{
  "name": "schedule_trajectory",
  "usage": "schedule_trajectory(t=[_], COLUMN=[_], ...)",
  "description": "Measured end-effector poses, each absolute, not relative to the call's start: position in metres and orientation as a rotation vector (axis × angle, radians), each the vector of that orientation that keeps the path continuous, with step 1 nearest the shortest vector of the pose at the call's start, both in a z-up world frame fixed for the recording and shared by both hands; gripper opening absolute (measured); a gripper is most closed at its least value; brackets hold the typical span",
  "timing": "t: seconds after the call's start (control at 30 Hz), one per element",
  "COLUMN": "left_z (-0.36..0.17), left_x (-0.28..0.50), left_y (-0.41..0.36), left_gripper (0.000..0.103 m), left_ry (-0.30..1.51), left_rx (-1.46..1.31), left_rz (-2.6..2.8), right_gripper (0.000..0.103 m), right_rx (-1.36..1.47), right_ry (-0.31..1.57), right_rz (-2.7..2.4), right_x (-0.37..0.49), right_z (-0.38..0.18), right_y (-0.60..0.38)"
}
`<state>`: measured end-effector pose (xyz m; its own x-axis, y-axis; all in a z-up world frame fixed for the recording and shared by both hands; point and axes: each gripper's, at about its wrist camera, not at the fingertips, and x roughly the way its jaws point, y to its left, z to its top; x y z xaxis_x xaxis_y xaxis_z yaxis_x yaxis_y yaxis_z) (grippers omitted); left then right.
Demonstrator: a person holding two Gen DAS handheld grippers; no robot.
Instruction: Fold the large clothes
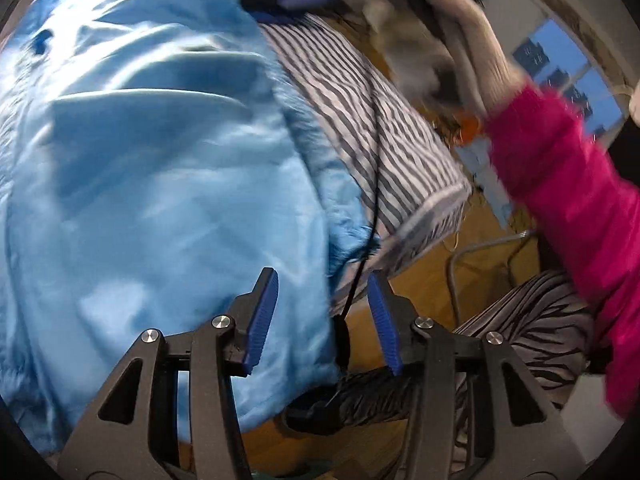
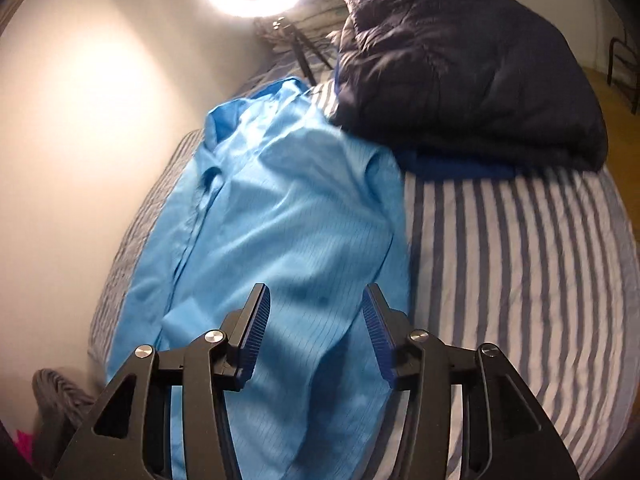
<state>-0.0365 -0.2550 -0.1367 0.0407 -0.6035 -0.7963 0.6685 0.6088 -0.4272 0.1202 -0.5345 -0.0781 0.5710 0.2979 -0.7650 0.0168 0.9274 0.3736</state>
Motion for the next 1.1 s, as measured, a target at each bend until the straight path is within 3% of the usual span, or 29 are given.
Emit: schedule_trajectory(t=[0.13, 0.27, 0.33, 0.37, 0.47, 0.8, 1.0, 1.1], left_z=[-0.152, -0.161, -0.163, -0.163, -0.159, -0.136, -0.155, -0.144], left_x=[-0.043, -0.041, -0.036, -0.034, -0.033, -0.023, -0.026, -0.03], left_y=[-0.276, -0.281, -0.279, -0.278, -0.274, -0.271, -0.282, -0.265], left_gripper=[0.047, 0.013, 0.012, 0.011, 0.009, 0.008, 0.011, 0.019], left_ry=[1.18, 1.184, 1.198, 1.201, 1.2, 1.208, 1.275, 1.26], left_rx=[0.155, 0.171, 0.142, 0.134, 0.119, 0.009, 0.028, 0.042], left_rz=[-0.955, -0.941, -0.947, -0.951, -0.963, -1.023, -1.032, -1.036], right_gripper=[0.048, 0.048, 0.048, 0.044, 0.001, 0.0, 0.0, 0.003], right_rx=[0.31, 0.295, 0.291, 0.279, 0.267, -0.021, -0.042, 0.056], right_ry=[0.977, 0.986, 1.001, 1.008, 1.019, 0.893, 0.94, 0.95], right_rz=[0.134, 0.1, 0.087, 0.076, 0.073, -0.025, -0.085, -0.013], right_x=[0.155, 0.185, 0.198, 0.204, 0.217, 0.237, 0.25, 0.233], right_z=[-0.079, -0.086, -0.095, -0.1, -0.109, -0.04, -0.07, -0.072], right_y=[-0.538, -0.541, -0.542, -0.542, -0.543, -0.543, -0.548, -0.557])
